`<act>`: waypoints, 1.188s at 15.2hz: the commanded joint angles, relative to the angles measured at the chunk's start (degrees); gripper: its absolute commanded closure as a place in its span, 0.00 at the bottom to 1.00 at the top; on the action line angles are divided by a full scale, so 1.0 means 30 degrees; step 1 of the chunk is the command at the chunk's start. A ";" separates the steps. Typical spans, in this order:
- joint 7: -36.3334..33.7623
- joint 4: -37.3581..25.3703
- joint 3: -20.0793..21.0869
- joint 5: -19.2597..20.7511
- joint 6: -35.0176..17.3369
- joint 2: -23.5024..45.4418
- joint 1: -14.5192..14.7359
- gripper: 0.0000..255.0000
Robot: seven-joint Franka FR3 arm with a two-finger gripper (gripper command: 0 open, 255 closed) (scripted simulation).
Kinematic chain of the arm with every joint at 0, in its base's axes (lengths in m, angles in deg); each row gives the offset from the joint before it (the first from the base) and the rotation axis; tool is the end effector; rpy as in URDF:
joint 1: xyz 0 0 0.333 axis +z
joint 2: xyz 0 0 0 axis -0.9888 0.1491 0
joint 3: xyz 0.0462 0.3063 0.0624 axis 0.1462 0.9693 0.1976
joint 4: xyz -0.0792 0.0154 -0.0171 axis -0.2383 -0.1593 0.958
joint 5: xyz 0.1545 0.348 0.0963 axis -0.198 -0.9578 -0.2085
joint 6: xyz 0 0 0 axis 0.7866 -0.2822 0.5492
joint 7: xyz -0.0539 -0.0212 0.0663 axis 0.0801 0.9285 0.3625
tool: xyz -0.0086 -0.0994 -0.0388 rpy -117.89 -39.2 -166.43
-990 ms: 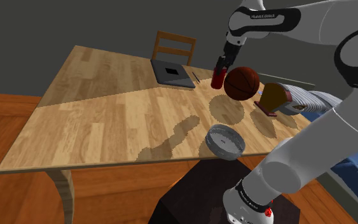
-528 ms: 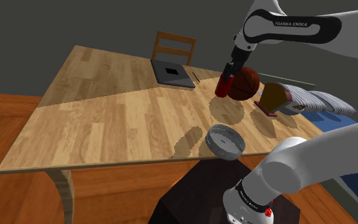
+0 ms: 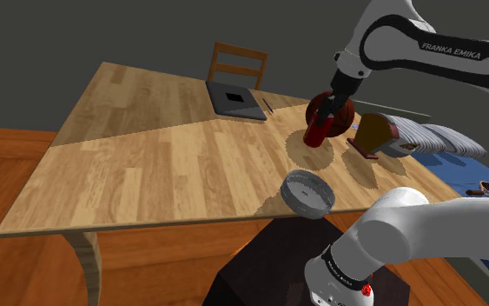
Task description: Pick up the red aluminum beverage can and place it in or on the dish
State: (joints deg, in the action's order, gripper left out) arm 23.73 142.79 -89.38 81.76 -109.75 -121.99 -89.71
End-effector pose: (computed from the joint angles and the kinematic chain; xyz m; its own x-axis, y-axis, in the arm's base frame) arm 0.2990 -0.1459 0.5498 0.9991 -0.0423 0.0038 -0.0425 -0.9927 0.1127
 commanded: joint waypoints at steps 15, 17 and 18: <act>-0.2049 0.4874 0.3165 -0.1939 0.4319 -0.8760 0.0296 1.00; -0.2093 0.5475 0.3132 -0.1908 0.3952 -0.8992 0.0291 1.00; -0.2115 0.5773 0.3116 -0.1893 0.3767 -0.9103 0.0288 1.00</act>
State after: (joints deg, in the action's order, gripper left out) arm 17.44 159.03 -79.95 76.00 -97.76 -148.87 -88.83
